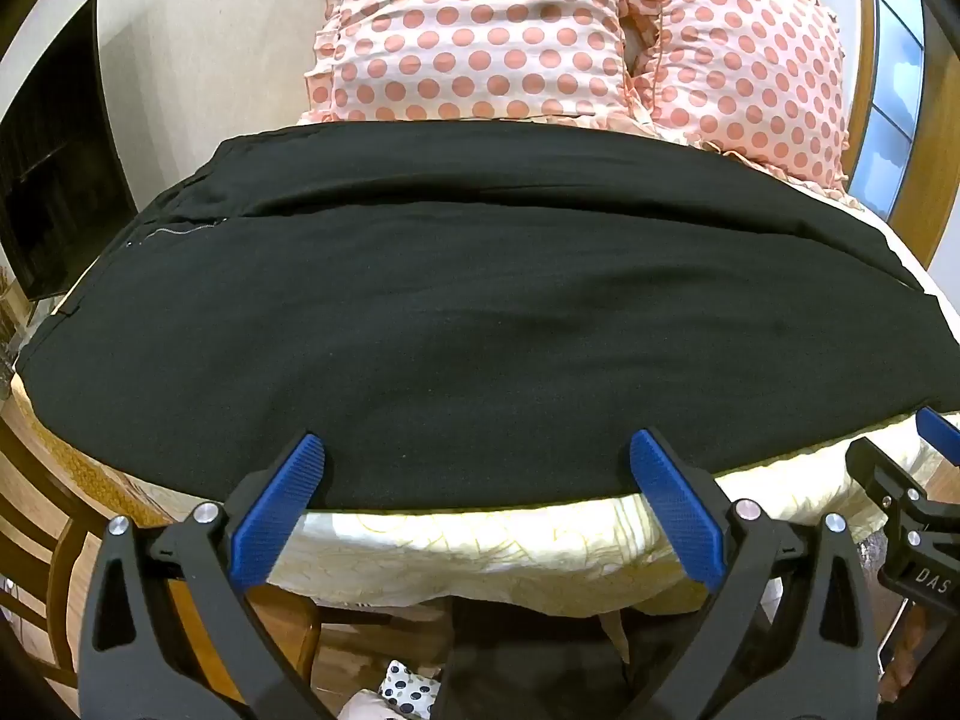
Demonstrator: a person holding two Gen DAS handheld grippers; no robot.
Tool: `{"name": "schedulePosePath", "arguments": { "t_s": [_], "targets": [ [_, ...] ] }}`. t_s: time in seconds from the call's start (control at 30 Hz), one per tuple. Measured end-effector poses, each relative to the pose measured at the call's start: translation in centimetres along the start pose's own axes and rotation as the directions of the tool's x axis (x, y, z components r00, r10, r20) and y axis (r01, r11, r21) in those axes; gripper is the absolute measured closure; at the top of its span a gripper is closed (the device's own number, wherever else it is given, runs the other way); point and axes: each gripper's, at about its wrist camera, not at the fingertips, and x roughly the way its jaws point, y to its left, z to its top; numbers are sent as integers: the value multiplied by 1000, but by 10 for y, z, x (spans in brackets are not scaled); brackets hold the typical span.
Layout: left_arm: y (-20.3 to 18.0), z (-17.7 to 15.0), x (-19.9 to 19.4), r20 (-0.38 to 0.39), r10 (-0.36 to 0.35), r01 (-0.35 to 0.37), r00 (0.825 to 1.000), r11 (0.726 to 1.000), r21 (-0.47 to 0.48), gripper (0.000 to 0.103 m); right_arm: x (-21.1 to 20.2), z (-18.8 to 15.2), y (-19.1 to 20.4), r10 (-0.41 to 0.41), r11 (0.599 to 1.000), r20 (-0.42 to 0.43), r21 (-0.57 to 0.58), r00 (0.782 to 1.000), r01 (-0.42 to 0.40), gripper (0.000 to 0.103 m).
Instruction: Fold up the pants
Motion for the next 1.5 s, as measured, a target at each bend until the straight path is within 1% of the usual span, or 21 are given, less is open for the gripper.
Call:
{"name": "schedulePosePath", "arguments": {
  "t_s": [1.2, 1.5],
  "targets": [
    [0, 0, 0, 3, 0, 0, 1000, 1000, 1, 2, 2, 1, 5, 0, 1000, -1, -2, 1000, 0, 1],
    [0, 0, 0, 4, 1, -1, 1000, 1000, 2, 2, 0, -1, -1, 0, 1000, -1, -2, 1000, 0, 1]
  ]
}}
